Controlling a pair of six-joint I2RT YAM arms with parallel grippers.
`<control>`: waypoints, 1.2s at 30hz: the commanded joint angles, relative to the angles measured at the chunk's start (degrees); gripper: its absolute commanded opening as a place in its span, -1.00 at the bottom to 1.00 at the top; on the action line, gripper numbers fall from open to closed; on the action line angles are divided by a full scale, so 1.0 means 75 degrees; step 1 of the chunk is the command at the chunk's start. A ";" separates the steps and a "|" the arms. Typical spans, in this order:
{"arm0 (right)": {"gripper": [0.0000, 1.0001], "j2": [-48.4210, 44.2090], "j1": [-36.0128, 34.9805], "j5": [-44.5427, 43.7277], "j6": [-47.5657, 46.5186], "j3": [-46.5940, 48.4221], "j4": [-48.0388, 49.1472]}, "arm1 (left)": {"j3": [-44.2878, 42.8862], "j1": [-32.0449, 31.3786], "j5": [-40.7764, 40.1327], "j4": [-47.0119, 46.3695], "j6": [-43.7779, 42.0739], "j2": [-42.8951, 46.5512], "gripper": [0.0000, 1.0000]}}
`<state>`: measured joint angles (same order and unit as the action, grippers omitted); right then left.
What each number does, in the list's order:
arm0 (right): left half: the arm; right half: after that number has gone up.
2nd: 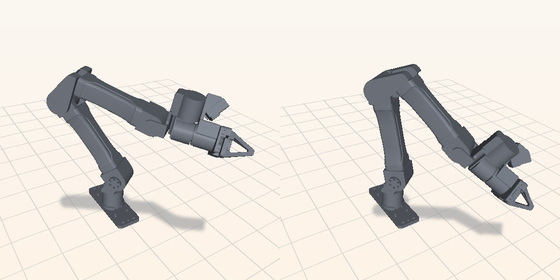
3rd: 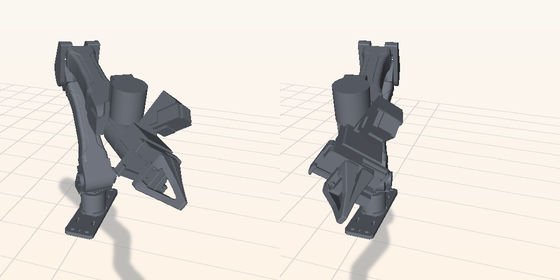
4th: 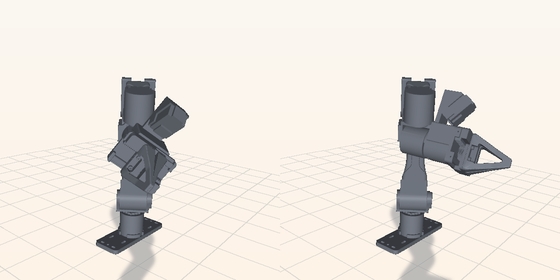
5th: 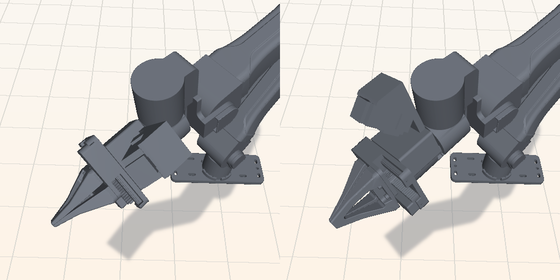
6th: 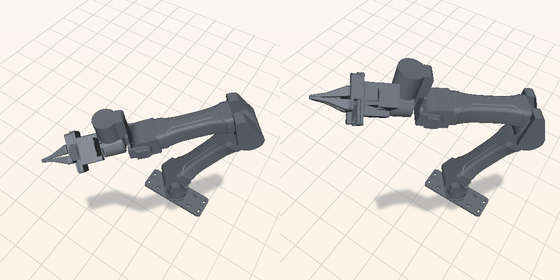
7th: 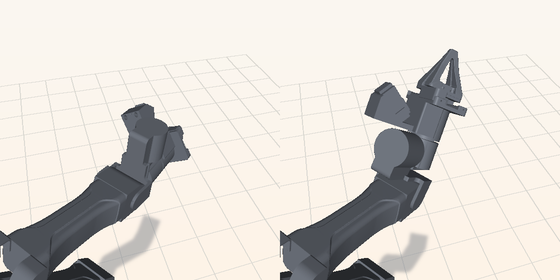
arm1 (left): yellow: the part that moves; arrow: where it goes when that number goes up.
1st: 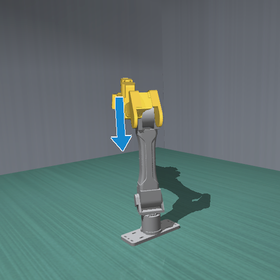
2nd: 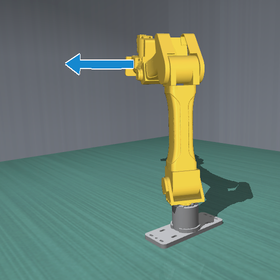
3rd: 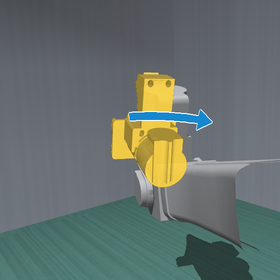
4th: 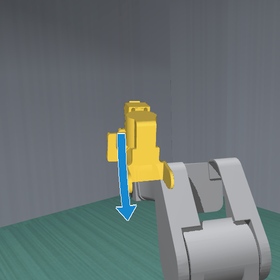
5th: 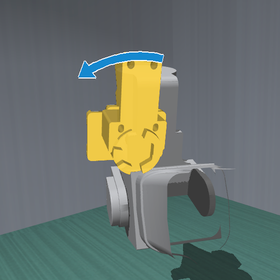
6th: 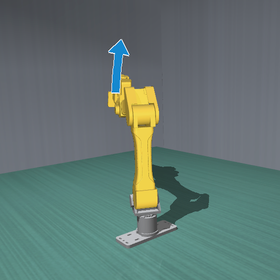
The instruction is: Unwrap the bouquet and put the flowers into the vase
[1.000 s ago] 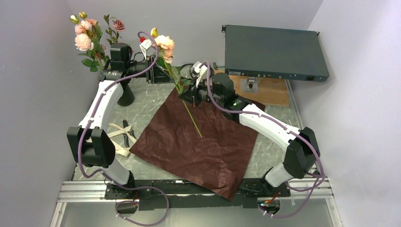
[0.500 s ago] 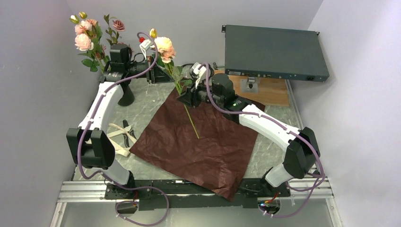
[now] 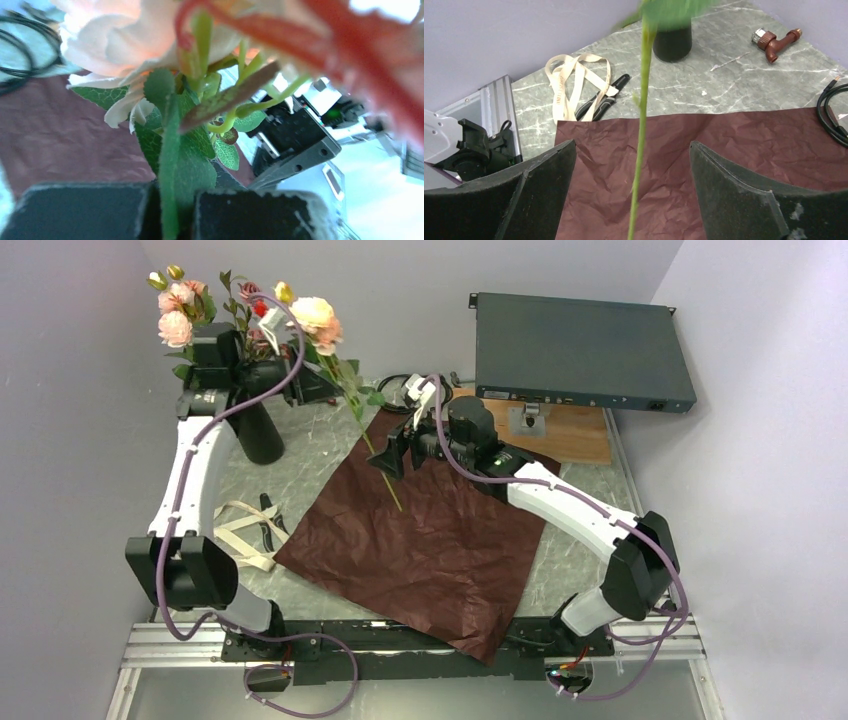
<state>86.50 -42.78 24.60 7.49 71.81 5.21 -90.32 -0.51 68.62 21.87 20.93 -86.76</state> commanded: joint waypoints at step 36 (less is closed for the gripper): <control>0.97 -0.0322 -0.0002 -0.0098 -0.0505 0.0303 -0.0671 | -0.5523 0.3326 -0.5246 0.2392 -0.3121 -0.0868 -1.00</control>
<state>84.99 -42.78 24.38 5.28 71.83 -0.56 -128.95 24.21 31.44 40.75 -0.08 -93.27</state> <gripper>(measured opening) 0.982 0.013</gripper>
